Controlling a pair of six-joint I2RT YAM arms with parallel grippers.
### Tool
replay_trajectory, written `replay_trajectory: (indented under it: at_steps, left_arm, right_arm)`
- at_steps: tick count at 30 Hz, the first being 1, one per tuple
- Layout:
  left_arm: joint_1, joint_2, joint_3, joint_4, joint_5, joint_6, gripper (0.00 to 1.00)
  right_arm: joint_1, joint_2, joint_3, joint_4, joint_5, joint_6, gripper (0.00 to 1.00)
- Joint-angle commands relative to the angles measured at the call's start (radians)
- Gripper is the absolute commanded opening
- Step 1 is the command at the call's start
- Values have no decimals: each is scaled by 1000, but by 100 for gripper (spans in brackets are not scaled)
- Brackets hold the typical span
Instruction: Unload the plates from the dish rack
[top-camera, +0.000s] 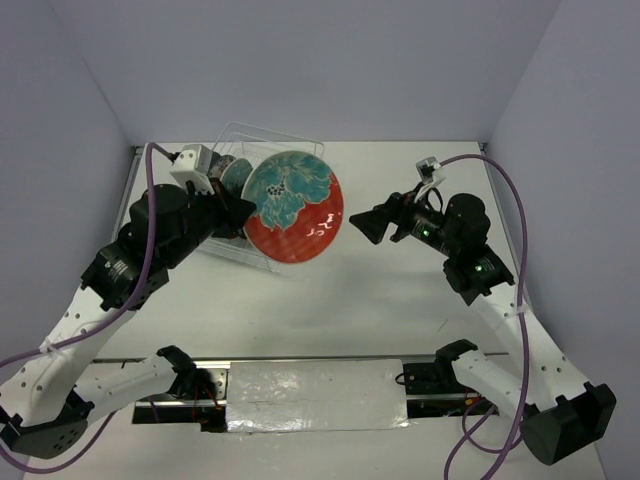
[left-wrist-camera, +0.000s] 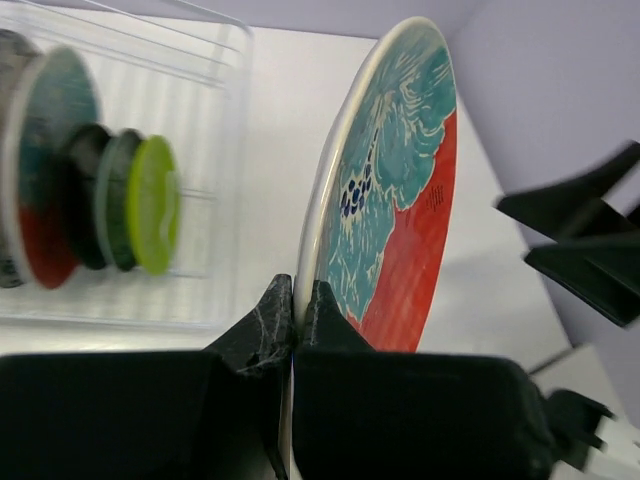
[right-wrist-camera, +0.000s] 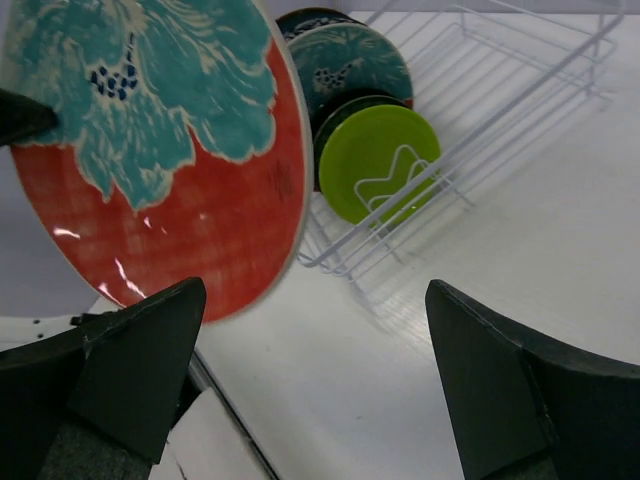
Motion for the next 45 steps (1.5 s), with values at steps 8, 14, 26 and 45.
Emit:
replay_trajectory:
  at_steps: [8, 14, 26, 45]
  left_arm:
    - [40, -57, -120, 559, 351, -216, 0]
    - [94, -69, -206, 677, 435, -275, 0]
    - [143, -34, -289, 819, 506, -311, 1]
    - [141, 54, 97, -100, -17, 40, 100]
  right_arm:
    - [-51, 62, -8, 230, -244, 109, 83]
    - [-104, 54, -37, 259, -292, 140, 69]
    - [-219, 82, -105, 378, -485, 253, 0]
    - [-552, 374, -68, 342, 21, 522, 0]
